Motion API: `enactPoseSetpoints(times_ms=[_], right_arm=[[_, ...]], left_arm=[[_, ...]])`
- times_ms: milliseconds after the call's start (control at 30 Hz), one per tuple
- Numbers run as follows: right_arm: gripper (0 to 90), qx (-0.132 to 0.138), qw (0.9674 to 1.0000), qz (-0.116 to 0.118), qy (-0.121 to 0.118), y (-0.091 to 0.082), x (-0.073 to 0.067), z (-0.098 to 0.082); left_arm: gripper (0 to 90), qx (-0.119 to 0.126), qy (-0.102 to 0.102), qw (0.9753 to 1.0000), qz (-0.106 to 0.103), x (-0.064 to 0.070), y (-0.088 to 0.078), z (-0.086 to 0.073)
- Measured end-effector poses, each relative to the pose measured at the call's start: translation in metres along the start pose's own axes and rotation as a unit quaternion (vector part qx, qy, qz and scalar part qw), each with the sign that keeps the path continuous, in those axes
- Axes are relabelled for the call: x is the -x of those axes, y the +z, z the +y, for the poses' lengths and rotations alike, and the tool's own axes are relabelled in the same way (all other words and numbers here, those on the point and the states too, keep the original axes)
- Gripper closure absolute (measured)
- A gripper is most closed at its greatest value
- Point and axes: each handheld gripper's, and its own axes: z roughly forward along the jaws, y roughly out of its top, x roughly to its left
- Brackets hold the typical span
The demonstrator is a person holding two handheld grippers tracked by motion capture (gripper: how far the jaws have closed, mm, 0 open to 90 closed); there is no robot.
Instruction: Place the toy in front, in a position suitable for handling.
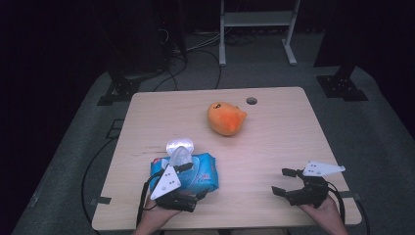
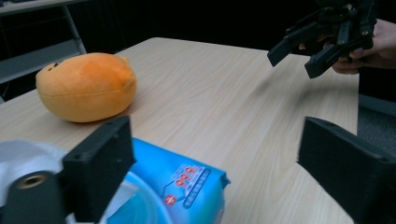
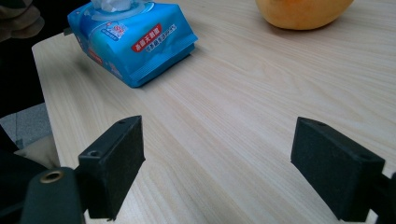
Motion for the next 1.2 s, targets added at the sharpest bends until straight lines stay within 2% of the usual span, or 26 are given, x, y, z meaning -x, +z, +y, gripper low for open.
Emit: enactPoseSetpoints(times_ms=[100, 167, 200, 267, 367, 467, 567, 700, 733, 900, 1200], right_arm=[[16.2, 0.001, 1.0, 0.002, 0.0, 0.001, 0.0, 0.0], [16.2, -0.001, 1.0, 0.003, -0.003, 0.002, -0.002, 0.001], [16.2, -0.001, 1.0, 0.003, -0.003, 0.002, -0.002, 0.001], [16.2, -0.001, 1.0, 0.004, -0.004, 0.003, -0.002, 0.002], [16.2, -0.004, 0.9999, 0.006, -0.008, 0.005, -0.003, 0.003], [16.2, -0.007, 0.9999, 0.007, -0.008, 0.007, -0.003, 0.003], [16.2, -0.008, 0.9999, 0.01, -0.012, 0.008, -0.004, 0.003], [16.3, -0.011, 0.9998, 0.012, -0.013, 0.009, -0.005, 0.004], [16.3, -0.011, 0.9997, 0.013, -0.015, 0.009, -0.005, 0.004], [16.3, -0.01, 0.9997, 0.015, -0.015, 0.009, -0.005, 0.005], [16.3, -0.011, 0.9996, 0.019, -0.019, 0.011, -0.007, 0.006]], left_arm=[[15.8, -0.011, -0.002, 0.9999, 0.0, -0.008, -0.003, -0.008], [21.9, -0.028, -0.01, 0.9996, 0.001, -0.017, -0.002, -0.016], [22.6, -0.028, -0.01, 0.9996, 0.001, -0.017, -0.002, -0.016], [23.4, -0.043, -0.011, 0.999, 0.007, -0.023, -0.002, -0.023], [28.4, -0.05, -0.009, 0.9987, 0.01, -0.024, -0.003, -0.028], [31.2, -0.064, 0.005, 0.9978, 0.018, -0.023, -0.003, -0.033], [32.5, -0.072, 0.009, 0.9971, 0.023, -0.023, -0.002, -0.035], [32.0, -0.088, 0.013, 0.995, 0.045, -0.025, 0.002, -0.039], [32.6, -0.088, 0.007, 0.9952, 0.042, -0.027, 0.002, -0.041], [35.9, -0.089, 0.014, 0.9951, 0.04, -0.025, 0.002, -0.041], [44.5, -0.092, 0.01, 0.9951, 0.036, -0.026, 0.001, -0.042]])
